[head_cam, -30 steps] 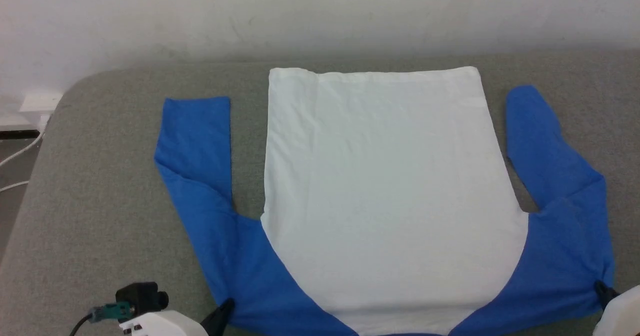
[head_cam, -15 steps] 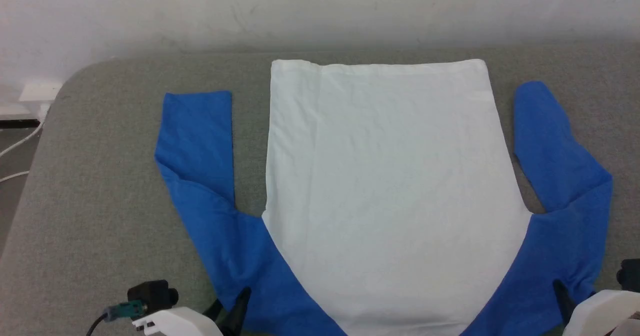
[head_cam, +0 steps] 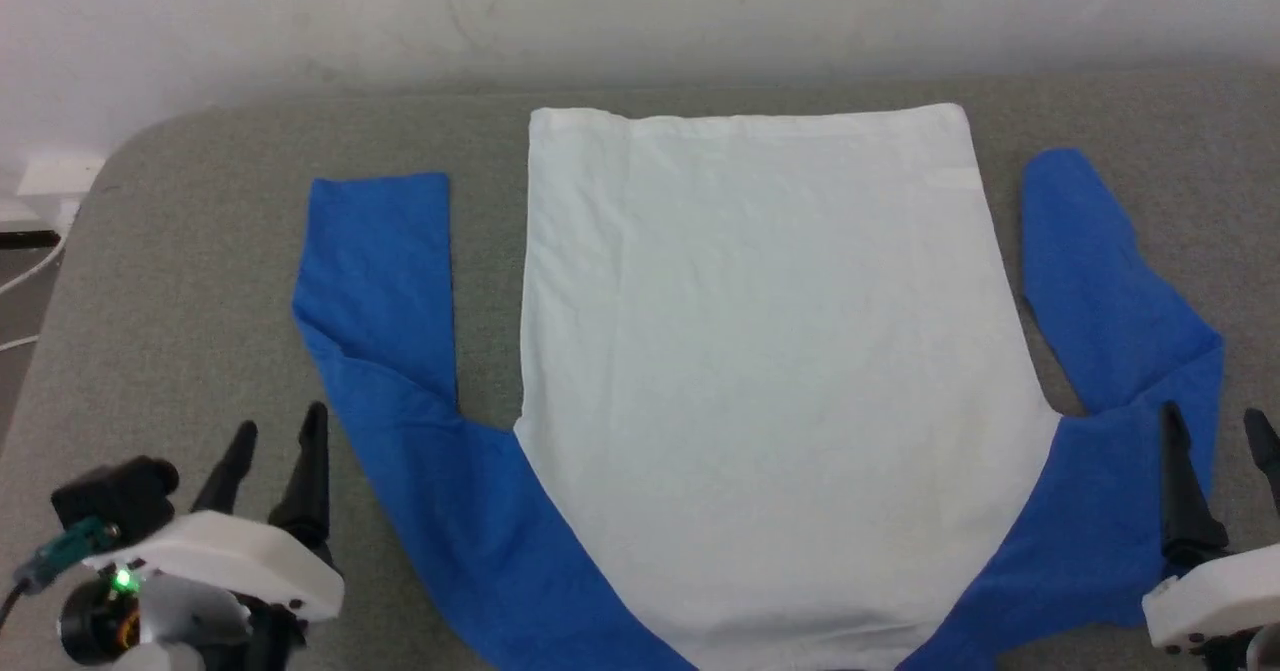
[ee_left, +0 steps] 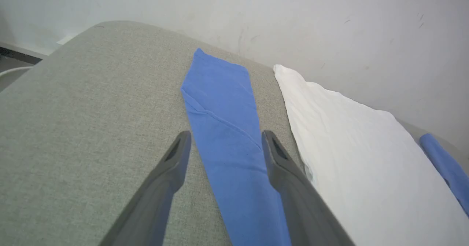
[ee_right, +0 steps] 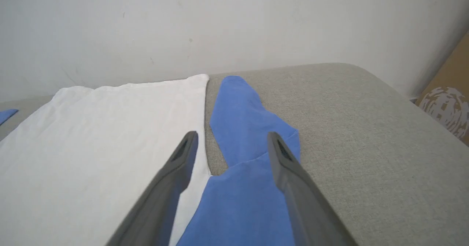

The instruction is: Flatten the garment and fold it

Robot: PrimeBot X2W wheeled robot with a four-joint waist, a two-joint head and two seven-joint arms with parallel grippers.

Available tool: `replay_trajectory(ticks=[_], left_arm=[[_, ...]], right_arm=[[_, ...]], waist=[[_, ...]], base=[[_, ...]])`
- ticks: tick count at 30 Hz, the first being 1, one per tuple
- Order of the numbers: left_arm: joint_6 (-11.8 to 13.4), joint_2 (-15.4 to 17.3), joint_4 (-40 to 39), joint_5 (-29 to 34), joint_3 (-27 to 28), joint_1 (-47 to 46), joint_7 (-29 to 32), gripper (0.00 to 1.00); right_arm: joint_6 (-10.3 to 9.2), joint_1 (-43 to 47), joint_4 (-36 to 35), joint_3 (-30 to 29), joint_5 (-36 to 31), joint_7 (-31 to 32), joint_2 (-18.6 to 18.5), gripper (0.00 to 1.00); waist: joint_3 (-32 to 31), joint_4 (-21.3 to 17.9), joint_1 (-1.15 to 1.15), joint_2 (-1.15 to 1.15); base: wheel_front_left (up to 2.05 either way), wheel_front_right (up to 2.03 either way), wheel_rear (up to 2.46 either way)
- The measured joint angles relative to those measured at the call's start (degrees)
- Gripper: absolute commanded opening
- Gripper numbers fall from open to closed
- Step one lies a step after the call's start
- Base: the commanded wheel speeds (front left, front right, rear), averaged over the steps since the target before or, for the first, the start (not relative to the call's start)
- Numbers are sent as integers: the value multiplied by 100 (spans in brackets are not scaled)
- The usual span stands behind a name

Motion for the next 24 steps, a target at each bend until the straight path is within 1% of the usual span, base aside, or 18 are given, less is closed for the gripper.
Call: replay_trajectory(ticks=[4,8,11,16,19,21,24], left_arm=[[-27,363,204,288,57,-556,-62,100],[-193,793,514,544,40,-1326,33,100],[-319,1111,784,672,13,-1976,274,100],[-505,1606,1321,649,7,-3105,1093,100],[-500,1747,1563,425,66,-3638,1707,100],[-400,1798,1653,328,90,-3907,2120,100],[-160,1948,1755,268,121,-4132,2716,100]], right_arm=[[-2,-109,-76,203,-81,-372,-1,100],[-3,-304,-144,590,-179,-578,1,100],[-3,-575,-183,844,-185,-706,2,100],[-3,-1029,-254,1180,-183,-776,3,100],[-3,-1266,-283,1306,-177,-818,2,100],[-3,-1382,-297,1381,-162,-851,2,100],[-3,-1506,-285,1524,-78,-921,2,100]], waist=[[169,-103,0,0],[433,-206,0,0],[689,-289,0,0],[1178,-438,1,0],[1486,-535,2,0],[1689,-604,2,0],[1973,-712,2,0]], base=[[0,0,0],[0,0,0],[0,0,0],[0,0,0],[0,0,0],[0,0,0],[0,0,0]])
